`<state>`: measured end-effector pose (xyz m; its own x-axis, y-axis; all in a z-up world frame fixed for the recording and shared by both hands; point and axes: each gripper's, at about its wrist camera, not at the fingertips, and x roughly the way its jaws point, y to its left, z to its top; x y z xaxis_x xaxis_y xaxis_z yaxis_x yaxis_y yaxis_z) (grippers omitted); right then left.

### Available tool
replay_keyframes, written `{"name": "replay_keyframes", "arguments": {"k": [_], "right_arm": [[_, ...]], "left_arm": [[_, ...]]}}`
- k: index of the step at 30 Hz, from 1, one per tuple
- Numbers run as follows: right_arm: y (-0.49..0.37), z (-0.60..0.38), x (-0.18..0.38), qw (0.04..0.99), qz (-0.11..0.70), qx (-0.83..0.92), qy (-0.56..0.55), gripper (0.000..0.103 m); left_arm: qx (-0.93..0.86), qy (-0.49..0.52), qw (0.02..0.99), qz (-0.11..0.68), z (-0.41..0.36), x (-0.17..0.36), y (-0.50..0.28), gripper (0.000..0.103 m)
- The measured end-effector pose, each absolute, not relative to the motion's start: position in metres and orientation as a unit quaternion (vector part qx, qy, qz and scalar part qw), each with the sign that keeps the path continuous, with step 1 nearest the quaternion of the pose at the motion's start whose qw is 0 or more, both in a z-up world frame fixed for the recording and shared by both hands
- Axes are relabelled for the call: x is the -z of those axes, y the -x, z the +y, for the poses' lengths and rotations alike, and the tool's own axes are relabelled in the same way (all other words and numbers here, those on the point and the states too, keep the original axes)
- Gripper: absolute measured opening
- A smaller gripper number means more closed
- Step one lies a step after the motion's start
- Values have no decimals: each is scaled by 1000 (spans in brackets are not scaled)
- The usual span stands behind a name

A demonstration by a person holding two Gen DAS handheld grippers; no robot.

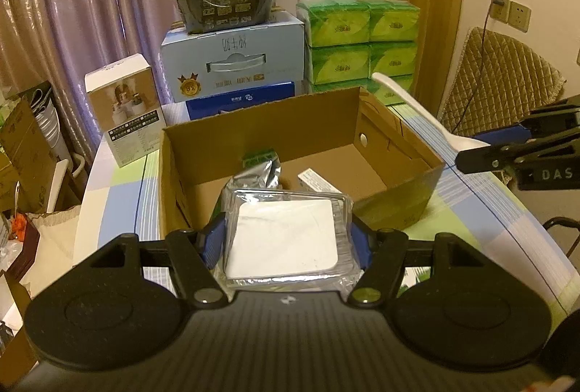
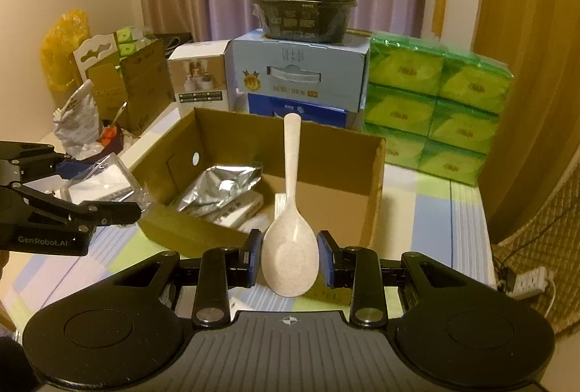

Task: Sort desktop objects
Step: 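Lower the container and spoon into the cardboard box and open both tools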

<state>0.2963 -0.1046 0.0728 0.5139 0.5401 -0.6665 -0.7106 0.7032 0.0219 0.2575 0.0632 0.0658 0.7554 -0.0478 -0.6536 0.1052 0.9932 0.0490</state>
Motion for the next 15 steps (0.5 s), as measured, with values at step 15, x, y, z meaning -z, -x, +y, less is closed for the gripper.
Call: {"name": "replay_keyframes", "arguments": {"k": [15], "right_arm": [[-346, -76, -66, 857, 346, -358, 135, 30]], "left_arm": [[45, -27, 932, 359, 79, -67, -328, 63]]}}
